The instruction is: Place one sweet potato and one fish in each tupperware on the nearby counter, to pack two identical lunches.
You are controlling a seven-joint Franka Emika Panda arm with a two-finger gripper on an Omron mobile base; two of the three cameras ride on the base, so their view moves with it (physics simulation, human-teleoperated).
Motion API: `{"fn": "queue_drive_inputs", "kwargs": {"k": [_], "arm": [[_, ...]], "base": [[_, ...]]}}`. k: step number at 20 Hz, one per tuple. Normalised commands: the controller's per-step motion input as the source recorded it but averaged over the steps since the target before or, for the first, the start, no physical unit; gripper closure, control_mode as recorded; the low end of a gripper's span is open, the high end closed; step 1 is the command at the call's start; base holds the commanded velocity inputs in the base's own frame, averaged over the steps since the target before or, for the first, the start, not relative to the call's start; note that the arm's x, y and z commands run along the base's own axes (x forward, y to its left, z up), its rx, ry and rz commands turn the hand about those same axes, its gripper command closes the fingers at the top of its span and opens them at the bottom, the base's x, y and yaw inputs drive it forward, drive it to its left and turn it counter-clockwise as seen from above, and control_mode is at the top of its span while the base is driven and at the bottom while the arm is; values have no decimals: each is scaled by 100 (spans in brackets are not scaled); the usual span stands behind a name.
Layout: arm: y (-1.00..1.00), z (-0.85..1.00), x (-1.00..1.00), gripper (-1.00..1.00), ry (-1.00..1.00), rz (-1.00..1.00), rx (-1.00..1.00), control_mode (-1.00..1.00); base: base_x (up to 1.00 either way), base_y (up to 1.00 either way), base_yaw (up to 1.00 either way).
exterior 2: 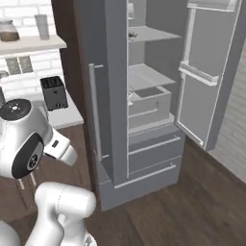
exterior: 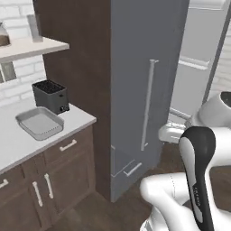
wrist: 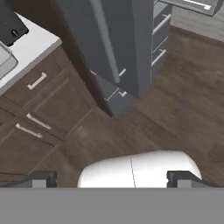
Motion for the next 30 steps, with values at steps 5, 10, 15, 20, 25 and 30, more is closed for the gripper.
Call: {"fn": "queue_drive_inputs", "kwargs": {"k": [5,10,15,20,25,30], "arm": [[0,0,0,-100,0,0,0,100],[0,0,0,-100,0,0,0,100],[0,0,0,-100,0,0,0,100],[0,0,0,-100,0,0,0,100],[0,0,0,-100,0,0,0,100],[0,0,0,-100,0,0,0,100]], "base": [[14,-43,-61],[4,-53,-57],[6,-57,-52],[37,-41,-33],[78,-54,25],[63,-60,55]]}}
